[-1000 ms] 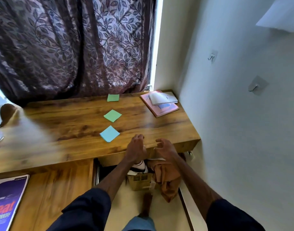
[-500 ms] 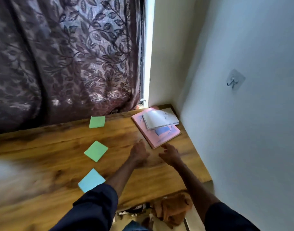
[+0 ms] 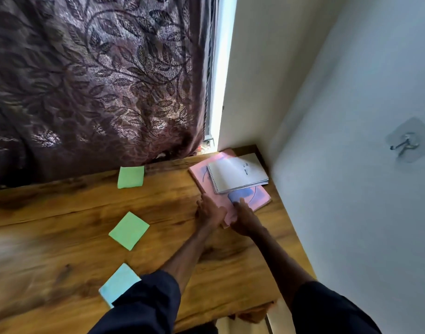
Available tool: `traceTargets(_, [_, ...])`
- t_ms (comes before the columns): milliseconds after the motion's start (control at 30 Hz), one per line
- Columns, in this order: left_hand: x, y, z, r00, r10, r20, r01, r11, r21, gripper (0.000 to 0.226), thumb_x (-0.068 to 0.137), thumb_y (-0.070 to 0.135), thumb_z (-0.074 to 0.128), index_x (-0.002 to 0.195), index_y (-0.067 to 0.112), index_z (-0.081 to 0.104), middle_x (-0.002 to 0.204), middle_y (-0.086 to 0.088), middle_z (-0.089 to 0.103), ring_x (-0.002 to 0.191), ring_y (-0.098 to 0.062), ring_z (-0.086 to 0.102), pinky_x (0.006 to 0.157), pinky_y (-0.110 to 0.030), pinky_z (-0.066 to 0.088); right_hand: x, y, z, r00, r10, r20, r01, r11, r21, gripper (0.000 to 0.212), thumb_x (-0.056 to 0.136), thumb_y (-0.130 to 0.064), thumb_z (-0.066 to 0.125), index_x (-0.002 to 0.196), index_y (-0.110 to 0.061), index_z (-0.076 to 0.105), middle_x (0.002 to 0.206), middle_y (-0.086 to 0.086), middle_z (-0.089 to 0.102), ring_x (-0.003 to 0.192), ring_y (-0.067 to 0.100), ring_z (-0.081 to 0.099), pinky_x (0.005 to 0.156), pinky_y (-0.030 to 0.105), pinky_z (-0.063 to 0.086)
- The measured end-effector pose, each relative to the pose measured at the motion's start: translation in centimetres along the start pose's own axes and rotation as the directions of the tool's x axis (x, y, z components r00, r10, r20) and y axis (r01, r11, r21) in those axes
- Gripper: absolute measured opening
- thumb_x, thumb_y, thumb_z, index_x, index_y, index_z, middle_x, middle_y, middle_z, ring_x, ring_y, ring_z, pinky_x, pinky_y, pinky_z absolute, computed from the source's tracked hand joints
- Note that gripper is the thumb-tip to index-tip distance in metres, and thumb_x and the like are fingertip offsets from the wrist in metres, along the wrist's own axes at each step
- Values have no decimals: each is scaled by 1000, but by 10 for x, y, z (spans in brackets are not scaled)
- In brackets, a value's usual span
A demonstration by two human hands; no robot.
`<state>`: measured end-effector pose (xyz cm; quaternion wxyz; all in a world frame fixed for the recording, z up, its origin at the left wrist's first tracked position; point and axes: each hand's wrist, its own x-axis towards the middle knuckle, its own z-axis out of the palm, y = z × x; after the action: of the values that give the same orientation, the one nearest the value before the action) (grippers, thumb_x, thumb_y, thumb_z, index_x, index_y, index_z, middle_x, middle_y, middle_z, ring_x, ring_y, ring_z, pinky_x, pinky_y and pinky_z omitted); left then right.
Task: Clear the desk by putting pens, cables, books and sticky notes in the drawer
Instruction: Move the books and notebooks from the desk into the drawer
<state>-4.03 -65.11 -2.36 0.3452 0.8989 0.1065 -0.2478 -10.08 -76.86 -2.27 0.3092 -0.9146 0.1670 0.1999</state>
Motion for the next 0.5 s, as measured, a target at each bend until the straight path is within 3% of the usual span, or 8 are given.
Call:
traceTargets(100, [8,14,-4,994,-98,42,100,994,-37,83,82,35,74,148,6,31,149,-18,39,139,-34,39,106,-39,40,-2,2,6,999,-39,38,41,997,-63,77,87,-24,63,153,-5,28,159,31,19,146,43,27,114,44,32])
traceTargets(233, [17,26,-7,980,-195,43,197,979,-56,95,83,42,73,152,3,21,151,-19,38,136,-35,42,107,-43,40,1,2,3,996,-60,64,66,994,-92,85,83,-33,57,155,-4,22,161,30,11,148,44,21,115,46,31])
traceTargets(333, [26,21,-8,966,-259,29,260,950,-173,92,73,47,79,143,2,39,141,-16,53,126,-33,54,100,-41,50,8,6,4,996,-57,66,66,987,-143,84,88,-29,67,156,-9,23,163,25,13,148,41,25,114,44,33])
traceTargets(433, [35,14,-16,958,-252,135,286,864,-414,72,66,41,83,123,3,64,117,-10,71,97,-25,69,69,-30,58,8,6,3,997,-66,44,72,985,-157,82,89,-34,69,156,-12,27,163,20,21,144,38,35,111,42,37])
traceTargets(500, [34,11,-21,945,-230,231,320,791,-521,45,76,30,82,111,6,70,94,-5,74,74,-18,67,50,-23,47,5,5,0,997,-73,14,74,989,-124,78,89,-38,69,153,-11,33,160,17,31,140,33,43,107,40,43])
